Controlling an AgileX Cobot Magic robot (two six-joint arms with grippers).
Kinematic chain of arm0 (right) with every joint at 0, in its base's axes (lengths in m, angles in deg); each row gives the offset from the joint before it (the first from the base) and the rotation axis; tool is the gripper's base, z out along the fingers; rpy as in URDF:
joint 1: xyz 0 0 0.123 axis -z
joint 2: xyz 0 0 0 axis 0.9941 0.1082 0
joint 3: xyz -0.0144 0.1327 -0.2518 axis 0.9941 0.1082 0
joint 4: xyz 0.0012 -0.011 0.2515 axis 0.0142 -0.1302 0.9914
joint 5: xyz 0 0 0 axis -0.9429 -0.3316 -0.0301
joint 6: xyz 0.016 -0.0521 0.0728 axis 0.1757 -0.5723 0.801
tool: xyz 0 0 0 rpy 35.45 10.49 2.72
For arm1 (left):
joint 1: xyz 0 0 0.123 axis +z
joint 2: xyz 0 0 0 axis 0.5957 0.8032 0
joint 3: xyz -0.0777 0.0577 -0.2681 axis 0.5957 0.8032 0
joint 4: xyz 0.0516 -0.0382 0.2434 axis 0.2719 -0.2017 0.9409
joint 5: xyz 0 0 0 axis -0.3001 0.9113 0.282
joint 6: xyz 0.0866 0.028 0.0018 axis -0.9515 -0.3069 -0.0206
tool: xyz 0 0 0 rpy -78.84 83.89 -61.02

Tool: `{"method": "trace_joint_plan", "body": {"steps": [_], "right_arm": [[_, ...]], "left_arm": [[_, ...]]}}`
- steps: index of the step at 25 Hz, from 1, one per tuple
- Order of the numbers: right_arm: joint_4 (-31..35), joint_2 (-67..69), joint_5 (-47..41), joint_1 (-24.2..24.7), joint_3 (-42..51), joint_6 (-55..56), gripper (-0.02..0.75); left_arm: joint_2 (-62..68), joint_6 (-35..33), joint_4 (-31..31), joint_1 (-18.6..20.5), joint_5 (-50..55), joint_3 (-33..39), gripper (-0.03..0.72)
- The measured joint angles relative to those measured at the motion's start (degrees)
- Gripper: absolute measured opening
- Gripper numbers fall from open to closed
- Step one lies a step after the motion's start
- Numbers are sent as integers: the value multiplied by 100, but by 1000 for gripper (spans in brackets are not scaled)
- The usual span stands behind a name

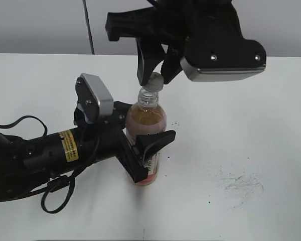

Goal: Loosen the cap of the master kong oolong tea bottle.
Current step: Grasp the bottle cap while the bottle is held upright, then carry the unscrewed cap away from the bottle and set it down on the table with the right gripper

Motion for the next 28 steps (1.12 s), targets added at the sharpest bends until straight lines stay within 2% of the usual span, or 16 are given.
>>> {"method": "trace_joint_plan", "body": {"steps": [5,9,19,22,28], "right_arm": [[-338,0,-12,77,0,1098,266],[-573,0,-17,425,12,2429,266],[-731,54,-31,1694,850,6626,266],[-731,299,-49,1920,938,7828,266],[-821,955,-49,2150,952,11316,266]], "left_arm": [[0,0,0,0,0,0,445],[0,0,-5,0,0,0,445],[0,4,-5,0,0,0,445],[0,4,-10,0,0,0,445],[0,4,-10,0,0,0,445]]}}
